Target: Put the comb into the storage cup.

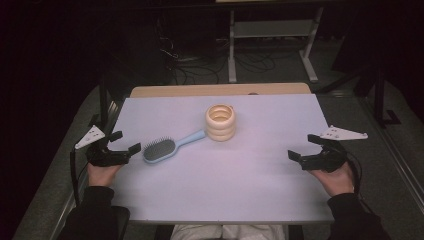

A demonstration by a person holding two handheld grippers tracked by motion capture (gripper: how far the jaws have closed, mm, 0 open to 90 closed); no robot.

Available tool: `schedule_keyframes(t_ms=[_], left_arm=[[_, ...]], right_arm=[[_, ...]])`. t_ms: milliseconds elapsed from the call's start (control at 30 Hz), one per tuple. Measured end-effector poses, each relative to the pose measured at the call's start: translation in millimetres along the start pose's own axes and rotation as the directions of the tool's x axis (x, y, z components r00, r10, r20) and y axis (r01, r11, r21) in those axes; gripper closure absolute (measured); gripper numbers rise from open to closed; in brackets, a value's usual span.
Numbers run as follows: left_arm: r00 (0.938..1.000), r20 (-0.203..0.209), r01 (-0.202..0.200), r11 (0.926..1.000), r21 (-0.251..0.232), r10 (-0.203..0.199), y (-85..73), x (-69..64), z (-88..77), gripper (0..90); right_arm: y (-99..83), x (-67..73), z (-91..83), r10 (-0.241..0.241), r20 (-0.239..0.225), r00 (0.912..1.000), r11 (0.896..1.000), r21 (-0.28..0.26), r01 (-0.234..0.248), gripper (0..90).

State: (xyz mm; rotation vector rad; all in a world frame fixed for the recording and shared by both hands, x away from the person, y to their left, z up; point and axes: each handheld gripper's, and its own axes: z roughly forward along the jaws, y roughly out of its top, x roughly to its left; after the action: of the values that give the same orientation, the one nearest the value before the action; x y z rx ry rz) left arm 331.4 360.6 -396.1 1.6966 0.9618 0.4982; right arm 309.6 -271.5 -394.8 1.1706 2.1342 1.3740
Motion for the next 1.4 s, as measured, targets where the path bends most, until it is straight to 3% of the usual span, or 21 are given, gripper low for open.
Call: schedule_keyframes(t_ms=[167,833,1133,1200,1233,1400], left_arm=[[0.9999,0.001,-0.015,0.9998,0.012,0.015,-0.4,-0.5,0.5,0.9],[1.0,0.006,-0.004,0.9999,-0.01,0.004,1.1,0.4,-3.4,0.8],[0.9997,0.001,-0.023,0.9997,0.012,0.023,5.1,1.7,-1.5,0.8],[0.9993,-0.004,-0.037,0.9989,0.028,0.037,6.9,1.5,-1.2,0.8],[0.9988,-0.004,-0.048,0.997,0.061,0.049,7.1,3.0,0.1,0.8],[0.9974,-0.001,-0.071,0.9933,0.091,0.072,8.9,4.2,0.6,0.8]], right_arm=[[-1.0,0.9,0.5,-0.005,0.007,1.0,1.0,0.009,0.005,0.0],[-1.9,2.9,-0.6,-0.015,0.003,0.9999,1.0,0.008,0.015,0.0],[-2.1,3.8,0.1,-0.021,0.002,0.9998,1.0,0.014,0.021,0.0],[-2.2,3.6,0.2,-0.022,0.0,0.9998,1.0,0.013,0.022,0.0],[-2.2,3.6,0.5,-0.023,0.0,0.9997,1.0,0.014,0.023,0.0],[-2.2,4.4,1.3,-0.026,0.0,0.9997,0.999,0.019,0.026,0.0]])
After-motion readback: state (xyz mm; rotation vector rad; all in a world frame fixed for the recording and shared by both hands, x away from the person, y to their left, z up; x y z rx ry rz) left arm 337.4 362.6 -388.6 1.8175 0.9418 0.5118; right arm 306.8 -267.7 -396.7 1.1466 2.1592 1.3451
